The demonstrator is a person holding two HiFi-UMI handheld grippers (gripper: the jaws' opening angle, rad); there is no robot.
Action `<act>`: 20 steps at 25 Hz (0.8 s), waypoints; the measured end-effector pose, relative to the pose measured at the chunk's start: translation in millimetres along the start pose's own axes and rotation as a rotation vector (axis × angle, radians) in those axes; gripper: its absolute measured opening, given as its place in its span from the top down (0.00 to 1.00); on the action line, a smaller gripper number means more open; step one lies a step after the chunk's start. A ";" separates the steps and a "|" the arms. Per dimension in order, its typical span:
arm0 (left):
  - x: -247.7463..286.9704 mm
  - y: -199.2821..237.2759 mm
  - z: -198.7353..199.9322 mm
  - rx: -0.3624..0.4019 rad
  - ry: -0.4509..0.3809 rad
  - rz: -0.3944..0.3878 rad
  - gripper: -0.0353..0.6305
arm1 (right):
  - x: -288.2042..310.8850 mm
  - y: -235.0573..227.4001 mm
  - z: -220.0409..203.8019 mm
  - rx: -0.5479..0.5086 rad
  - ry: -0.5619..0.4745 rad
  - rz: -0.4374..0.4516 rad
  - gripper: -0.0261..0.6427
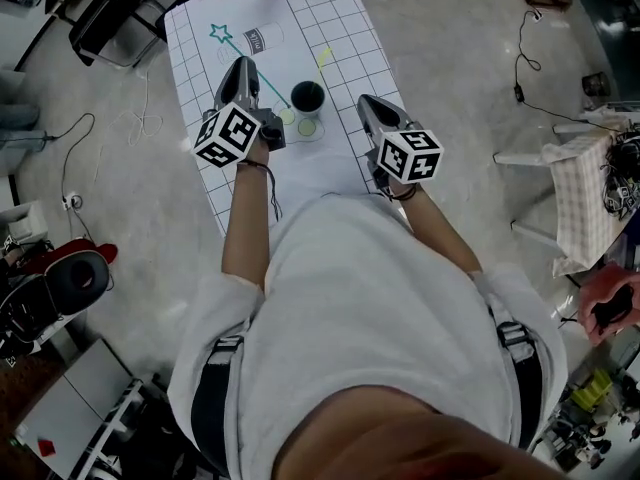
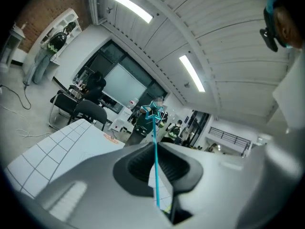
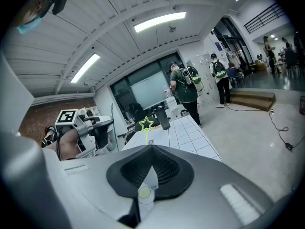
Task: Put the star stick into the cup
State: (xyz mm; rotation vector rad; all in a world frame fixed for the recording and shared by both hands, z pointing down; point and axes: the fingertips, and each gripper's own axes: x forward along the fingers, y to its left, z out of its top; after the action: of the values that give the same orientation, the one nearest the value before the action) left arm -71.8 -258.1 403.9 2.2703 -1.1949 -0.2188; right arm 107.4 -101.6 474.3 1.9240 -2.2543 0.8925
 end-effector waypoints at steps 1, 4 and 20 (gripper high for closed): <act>4.2 -2.1 -2.3 -0.008 -0.007 -0.007 0.92 | -1.3 -1.3 -0.4 0.003 0.000 -0.004 0.96; 18.7 -5.9 -17.5 -0.045 -0.016 -0.024 0.92 | -3.0 -6.5 -1.4 0.005 -0.001 -0.017 0.96; -6.7 -26.4 -77.3 0.160 0.125 -0.022 0.92 | 6.9 9.4 -6.1 -0.020 0.037 0.044 0.96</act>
State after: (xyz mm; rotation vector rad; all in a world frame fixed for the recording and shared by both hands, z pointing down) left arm -27.1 -210.0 452.9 2.3966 -1.1592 0.0118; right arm 95.3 -104.4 478.5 1.8418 -2.2844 0.8995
